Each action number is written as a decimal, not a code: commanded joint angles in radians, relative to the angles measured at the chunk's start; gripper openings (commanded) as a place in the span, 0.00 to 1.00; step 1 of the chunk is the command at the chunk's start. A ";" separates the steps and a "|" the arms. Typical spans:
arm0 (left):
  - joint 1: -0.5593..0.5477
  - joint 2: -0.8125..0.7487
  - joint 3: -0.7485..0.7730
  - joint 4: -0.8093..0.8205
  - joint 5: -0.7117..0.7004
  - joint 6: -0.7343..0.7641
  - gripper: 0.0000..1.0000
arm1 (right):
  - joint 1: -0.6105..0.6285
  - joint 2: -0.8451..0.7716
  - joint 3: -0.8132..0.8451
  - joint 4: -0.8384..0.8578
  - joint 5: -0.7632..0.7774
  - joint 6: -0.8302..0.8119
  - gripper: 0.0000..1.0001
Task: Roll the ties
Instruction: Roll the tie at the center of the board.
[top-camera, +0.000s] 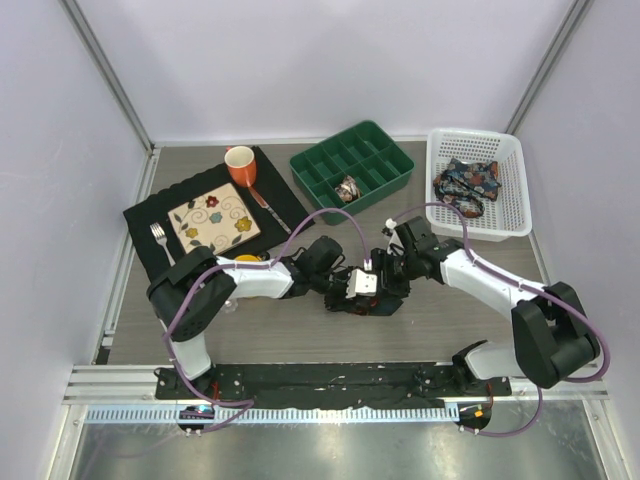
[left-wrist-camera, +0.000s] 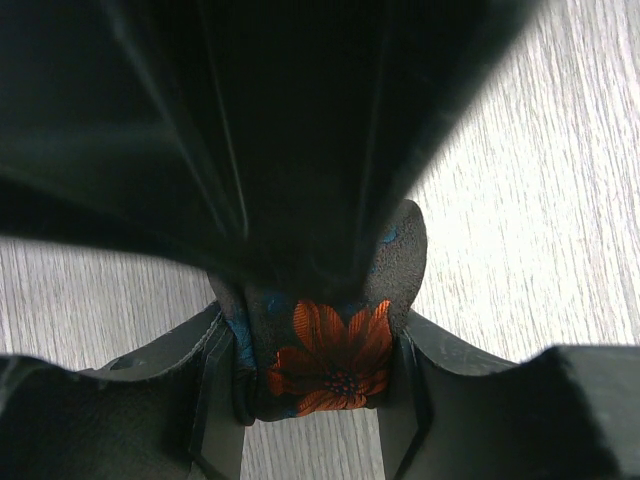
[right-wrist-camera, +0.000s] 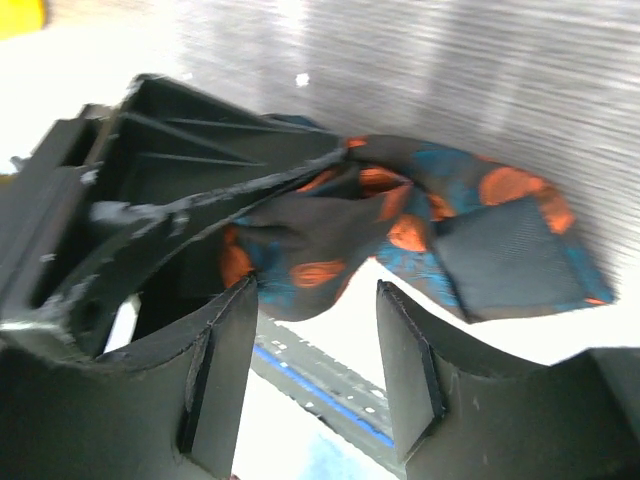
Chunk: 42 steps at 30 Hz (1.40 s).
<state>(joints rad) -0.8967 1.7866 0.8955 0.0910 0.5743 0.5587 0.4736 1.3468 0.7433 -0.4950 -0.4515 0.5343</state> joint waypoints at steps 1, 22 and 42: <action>-0.001 0.019 -0.012 -0.128 -0.056 0.014 0.41 | -0.001 0.020 0.019 0.065 -0.107 0.036 0.57; 0.044 -0.049 -0.024 0.081 0.131 -0.170 0.86 | -0.064 0.172 -0.062 -0.037 0.128 -0.036 0.01; -0.004 -0.004 0.071 0.007 0.070 0.003 0.81 | -0.070 0.305 -0.029 0.004 0.155 -0.042 0.01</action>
<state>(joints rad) -0.8772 1.7870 0.9295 0.1406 0.6621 0.4690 0.3996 1.5913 0.7563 -0.5022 -0.5041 0.5350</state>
